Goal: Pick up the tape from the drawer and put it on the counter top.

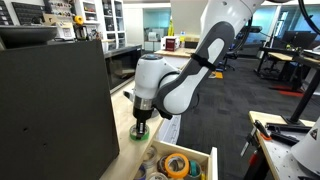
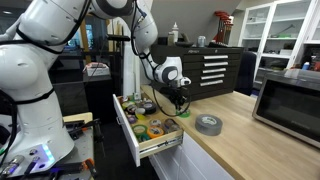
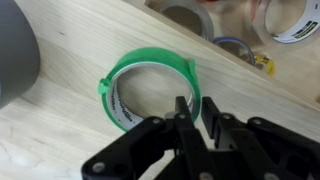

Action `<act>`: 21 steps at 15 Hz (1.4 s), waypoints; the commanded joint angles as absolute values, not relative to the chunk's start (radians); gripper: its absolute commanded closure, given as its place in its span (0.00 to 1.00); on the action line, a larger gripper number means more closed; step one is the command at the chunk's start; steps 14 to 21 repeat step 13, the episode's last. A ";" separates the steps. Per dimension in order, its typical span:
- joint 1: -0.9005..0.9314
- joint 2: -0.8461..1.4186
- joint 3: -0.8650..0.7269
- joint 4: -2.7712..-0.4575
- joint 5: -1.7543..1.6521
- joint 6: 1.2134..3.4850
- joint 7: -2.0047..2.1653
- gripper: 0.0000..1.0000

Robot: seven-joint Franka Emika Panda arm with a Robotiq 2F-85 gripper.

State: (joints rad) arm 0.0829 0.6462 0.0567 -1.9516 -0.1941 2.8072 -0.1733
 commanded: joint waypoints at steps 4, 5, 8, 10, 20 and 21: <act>0.088 0.541 0.045 -1.983 -0.193 2.710 -0.167 0.28; 0.091 0.516 0.047 -1.993 -0.187 2.676 -0.158 0.20; 0.112 0.445 0.044 -2.017 -0.182 2.563 -0.119 0.02; 0.120 0.400 0.049 -2.028 -0.178 2.495 -0.087 0.00; 0.109 0.440 0.059 -1.982 -0.186 2.500 -0.100 0.00; 0.109 0.440 0.059 -1.982 -0.186 2.500 -0.100 0.00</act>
